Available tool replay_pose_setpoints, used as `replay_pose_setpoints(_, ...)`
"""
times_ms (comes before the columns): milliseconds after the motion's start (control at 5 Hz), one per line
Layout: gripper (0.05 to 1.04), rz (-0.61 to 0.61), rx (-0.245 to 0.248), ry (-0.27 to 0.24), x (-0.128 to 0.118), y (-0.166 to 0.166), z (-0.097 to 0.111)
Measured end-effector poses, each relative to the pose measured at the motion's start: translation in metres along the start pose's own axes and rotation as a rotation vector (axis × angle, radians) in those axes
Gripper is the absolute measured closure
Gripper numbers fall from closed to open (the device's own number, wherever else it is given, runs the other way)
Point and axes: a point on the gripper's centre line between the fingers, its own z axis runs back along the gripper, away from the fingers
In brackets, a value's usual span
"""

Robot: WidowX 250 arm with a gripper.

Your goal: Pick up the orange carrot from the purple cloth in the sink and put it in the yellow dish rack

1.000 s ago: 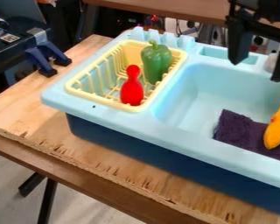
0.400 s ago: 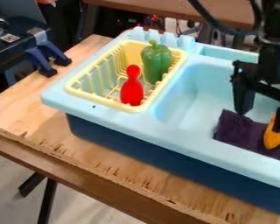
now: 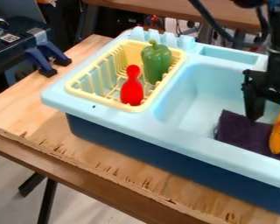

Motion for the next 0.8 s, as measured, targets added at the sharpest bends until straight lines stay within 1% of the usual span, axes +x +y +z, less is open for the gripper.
replay_pose_setpoints(200,0.076,0.009,-0.042,-0.022,0.0108,-0.0017,-0.0067)
replay_pose_setpoints(400,0.130,0.007,-0.059,-0.032,0.0155,-0.0071,-0.0103)
replay_pose_setpoints(600,0.365,0.008,-0.065,-0.038,0.0174,-0.0075,-0.0096)
replay_pose_setpoints(800,0.570,0.006,-0.065,-0.049,0.0183,-0.0046,-0.0111)
